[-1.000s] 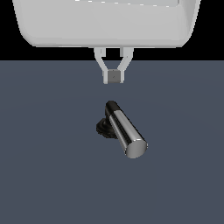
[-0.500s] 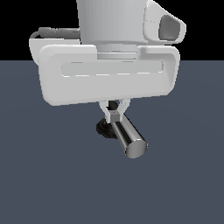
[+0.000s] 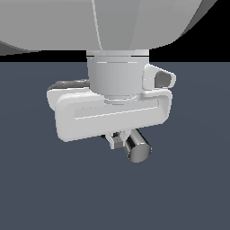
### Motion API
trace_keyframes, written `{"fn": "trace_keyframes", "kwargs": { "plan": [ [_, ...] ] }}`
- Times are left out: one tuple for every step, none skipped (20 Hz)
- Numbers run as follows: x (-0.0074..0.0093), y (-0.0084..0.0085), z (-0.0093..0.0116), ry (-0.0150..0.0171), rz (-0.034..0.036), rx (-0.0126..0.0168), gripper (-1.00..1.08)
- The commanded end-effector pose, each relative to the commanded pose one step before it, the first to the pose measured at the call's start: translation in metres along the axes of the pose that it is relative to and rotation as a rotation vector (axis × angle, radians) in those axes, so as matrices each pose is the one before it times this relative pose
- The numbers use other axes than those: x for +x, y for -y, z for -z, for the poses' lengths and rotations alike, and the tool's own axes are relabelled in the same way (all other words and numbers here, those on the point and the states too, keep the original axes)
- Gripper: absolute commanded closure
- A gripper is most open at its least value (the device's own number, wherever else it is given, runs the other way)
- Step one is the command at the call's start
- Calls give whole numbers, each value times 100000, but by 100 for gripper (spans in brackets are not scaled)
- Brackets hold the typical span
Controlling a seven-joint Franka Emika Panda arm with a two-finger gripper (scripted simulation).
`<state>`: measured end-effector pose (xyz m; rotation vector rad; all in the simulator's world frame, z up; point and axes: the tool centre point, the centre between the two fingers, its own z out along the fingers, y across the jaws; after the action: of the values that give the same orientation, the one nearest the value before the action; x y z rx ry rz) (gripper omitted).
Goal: Turn on the faucet by rotating a designated handle.
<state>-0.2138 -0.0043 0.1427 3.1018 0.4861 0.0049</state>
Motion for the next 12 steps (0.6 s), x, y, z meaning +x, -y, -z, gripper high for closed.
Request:
{"fn": "trace_keyframes", "kwargs": {
  "plan": [
    [144, -64, -1051, 42, 1075, -1, 108],
    [50, -18, -346, 43, 349, 18, 108],
    [47, -16, -319, 40, 321, 16, 108],
    [42, -18, -288, 35, 282, 14, 108],
    [40, -12, -259, 33, 265, 13, 108],
    [35, -13, -228, 28, 227, 11, 108],
    [31, -13, -197, 24, 194, 11, 108],
    [28, -9, -167, 20, 168, 11, 108],
    [25, -8, -136, 15, 137, 12, 108],
    [24, -2, -106, 12, 118, 15, 108],
    [19, -7, -74, 5, 67, 15, 108],
    [20, 4, -45, 2, 65, 24, 108]
  ]
}}
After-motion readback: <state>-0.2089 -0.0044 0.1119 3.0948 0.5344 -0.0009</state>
